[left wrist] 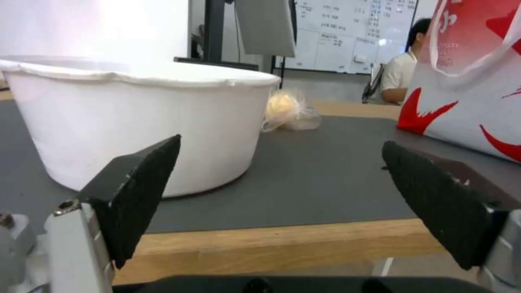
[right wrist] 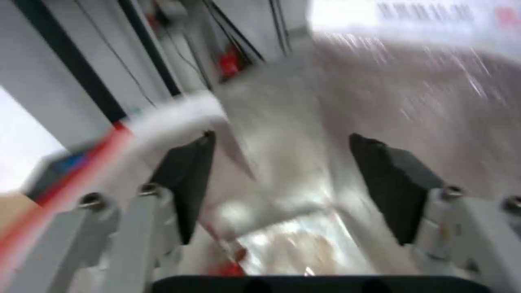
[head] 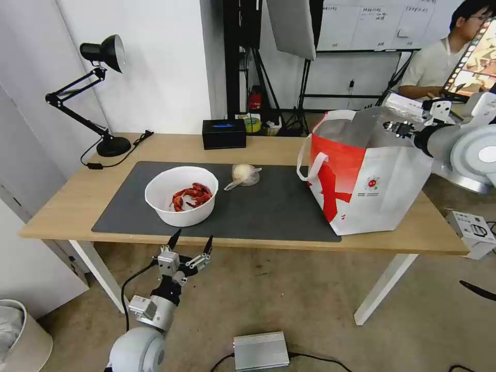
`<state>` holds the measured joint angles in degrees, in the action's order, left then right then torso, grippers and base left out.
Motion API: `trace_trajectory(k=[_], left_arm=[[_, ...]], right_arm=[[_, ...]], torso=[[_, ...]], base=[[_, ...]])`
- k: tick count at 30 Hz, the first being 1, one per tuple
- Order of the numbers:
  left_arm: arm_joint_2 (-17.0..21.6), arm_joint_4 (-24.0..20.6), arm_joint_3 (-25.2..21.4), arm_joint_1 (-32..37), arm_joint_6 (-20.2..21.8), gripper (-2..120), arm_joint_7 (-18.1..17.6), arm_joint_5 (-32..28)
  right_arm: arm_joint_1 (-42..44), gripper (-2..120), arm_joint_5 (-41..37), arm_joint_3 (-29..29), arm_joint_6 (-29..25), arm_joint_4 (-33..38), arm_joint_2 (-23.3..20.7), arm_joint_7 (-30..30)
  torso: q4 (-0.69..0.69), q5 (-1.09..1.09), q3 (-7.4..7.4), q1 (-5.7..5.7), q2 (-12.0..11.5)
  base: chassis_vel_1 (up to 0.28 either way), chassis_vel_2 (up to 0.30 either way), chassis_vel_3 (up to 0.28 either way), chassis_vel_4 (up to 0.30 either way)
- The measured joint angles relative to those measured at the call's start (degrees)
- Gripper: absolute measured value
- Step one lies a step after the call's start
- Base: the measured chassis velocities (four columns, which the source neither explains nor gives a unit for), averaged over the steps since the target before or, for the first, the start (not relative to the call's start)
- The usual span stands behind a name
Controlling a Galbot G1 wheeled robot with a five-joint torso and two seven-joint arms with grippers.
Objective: Pick up the trash from the table and place it into the takeout bag.
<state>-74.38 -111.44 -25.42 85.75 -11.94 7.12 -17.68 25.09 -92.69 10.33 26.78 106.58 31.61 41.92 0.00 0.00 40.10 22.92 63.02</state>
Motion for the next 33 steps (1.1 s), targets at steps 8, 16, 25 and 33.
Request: trace_trajectory(k=[8, 16, 25, 33], left_arm=[[-0.07, -0.57, -0.30, 0.55, -0.02, 100, 0.03, 0.01], [-0.70, -1.06, -1.28, 0.99, -0.07, 100, 0.05, 0.00], [-1.01, -2.61, -2.54, 1.28, 1.31, 100, -0.30, 0.46], [-0.77, -3.69, -4.75, 1.84, 3.74, 100, -0.54, 1.35]], right_arm=[[9.61, 96, 18.13, 3.36, -19.20, 4.77, 0.41, -19.75], [20.96, 100, 32.20, 6.80, -29.96, 9.48, 2.42, -30.44], [36.78, 100, 50.33, 15.72, -37.66, 15.29, 9.20, -37.85], [46.89, 100, 59.39, 18.87, -40.35, 16.33, 17.98, -39.82]], torso=[[0.00, 0.00, 0.00, 0.00, 0.00], [0.00, 0.01, 0.00, -0.01, 0.00], [-0.02, 0.02, -0.01, -0.01, 0.00], [-0.01, 0.00, 0.00, -0.01, 0.01]], base=[[0.000, 0.000, 0.000, 0.000], [0.000, 0.000, 0.000, 0.000], [0.000, 0.000, 0.000, 0.000], [0.000, 0.000, 0.000, 0.000]])
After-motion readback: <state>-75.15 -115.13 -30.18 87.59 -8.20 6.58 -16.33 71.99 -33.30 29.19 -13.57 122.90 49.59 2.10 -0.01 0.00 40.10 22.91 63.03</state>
